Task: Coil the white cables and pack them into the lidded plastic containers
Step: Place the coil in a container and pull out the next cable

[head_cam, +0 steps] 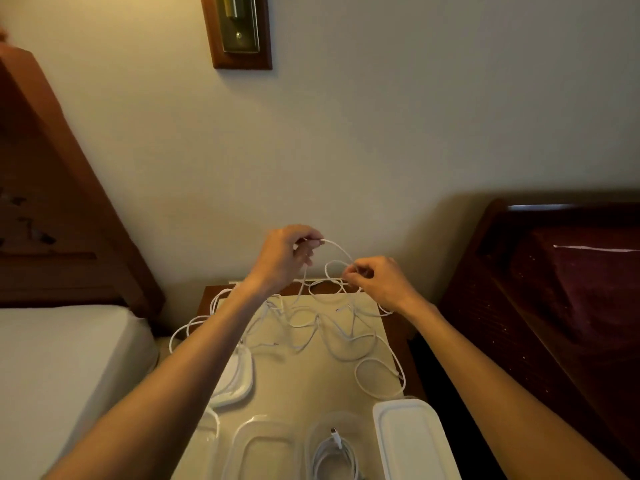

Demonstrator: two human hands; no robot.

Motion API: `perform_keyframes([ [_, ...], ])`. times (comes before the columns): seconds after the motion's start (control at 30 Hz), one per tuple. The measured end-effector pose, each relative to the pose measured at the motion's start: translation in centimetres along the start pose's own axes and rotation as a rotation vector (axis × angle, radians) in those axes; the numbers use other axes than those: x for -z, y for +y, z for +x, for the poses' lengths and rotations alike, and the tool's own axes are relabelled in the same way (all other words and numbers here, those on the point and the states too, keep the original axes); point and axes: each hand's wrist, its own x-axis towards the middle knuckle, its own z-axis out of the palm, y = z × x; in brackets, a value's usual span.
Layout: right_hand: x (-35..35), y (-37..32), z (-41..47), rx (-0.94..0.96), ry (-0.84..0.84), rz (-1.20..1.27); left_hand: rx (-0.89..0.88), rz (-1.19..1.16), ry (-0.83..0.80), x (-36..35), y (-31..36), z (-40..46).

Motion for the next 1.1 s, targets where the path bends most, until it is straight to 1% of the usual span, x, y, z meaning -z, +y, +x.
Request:
perform_keyframes([
  [0.07, 0.4, 0.2, 0.3, -0.027, -0.021, 0.002, -0.087, 0.027, 0.036, 1.7, 1.6, 0.6],
  [0.17, 1.5, -0.8, 0.9, 0.012, -0.014, 0.009, -0.149, -0.003, 0.171, 4.2, 3.8, 1.4],
  [0.23, 2.8, -2.5, 1.5, 0.059, 0.075, 0.045, -0.163, -0.005, 0.218, 5.8, 5.2, 1.9],
  [0.3, 4.3, -4.7, 1.8, 0.123, 0.174, 0.094, -0.143, -0.005, 0.23, 7.2, 6.1, 2.4],
  [0.37, 5.8, -7.0, 2.0, 0.201, 0.24, 0.144, -0.034, -0.074, 0.213, 8.2, 6.2, 3.1],
  [0.4, 6.5, -8.1, 2.0, 0.231, 0.26, 0.181, 0.056, -0.14, 0.18, 8.5, 6.0, 3.4],
  [0.47, 7.7, -9.7, 1.8, 0.264, 0.255, 0.256, 0.212, -0.19, 0.08, 8.6, 5.4, 3.3],
  [0.5, 8.1, -10.4, 1.6, 0.27, 0.236, 0.272, 0.25, -0.186, 0.039, 8.5, 5.0, 2.9],
  [0.57, 8.2, -11.2, 1.1, 0.265, 0.191, 0.223, 0.274, -0.183, 0.04, 7.9, 4.4, 1.6],
  [0.63, 7.4, -10.7, 0.6, 0.217, 0.141, 0.084, 0.275, -0.132, 0.075, 7.2, 3.9, 0.1],
  [0.7, 5.9, -8.9, 0.0, 0.086, 0.073, -0.029, 0.262, -0.055, 0.06, 6.2, 3.1, -1.6],
  [0.73, 5.1, -7.5, -0.3, -0.005, 0.041, -0.038, 0.243, -0.014, 0.042, 5.6, 2.5, -2.6],
  [0.8, 3.2, -4.7, -0.9, -0.193, -0.022, 0.053, 0.19, 0.096, -0.015, 4.4, 1.1, -4.6],
  [0.83, 2.2, -3.5, -1.3, -0.254, -0.065, 0.105, 0.159, 0.154, -0.051, 3.7, 0.5, -5.7],
  [0.9, 0.6, -1.2, -2.1, -0.285, -0.175, 0.141, 0.078, 0.239, -0.106, 2.2, -0.9, -7.7],
  [0.97, -0.7, 0.7, -3.0, -0.272, -0.286, 0.114, 0.063, 0.309, -0.146, 0.8, -2.3, -9.5],
  [1.0, -1.2, 1.8, -3.3, -0.278, -0.275, 0.079, 0.091, 0.326, -0.145, 0.2, -3.2, -10.1],
  [1.03, -1.6, 2.9, -3.5, -0.294, -0.186, 0.001, 0.115, 0.326, -0.123, -0.1, -3.7, -10.6],
  [1.07, -1.8, 4.1, -3.8, -0.319, -0.062, -0.12, 0.123, 0.318, -0.095, -0.5, -4.3, -11.0],
  [1.1, -2.0, 5.4, -4.2, -0.367, 0.026, -0.257, 0.114, 0.318, -0.086, -0.8, -4.8, -11.3],
])
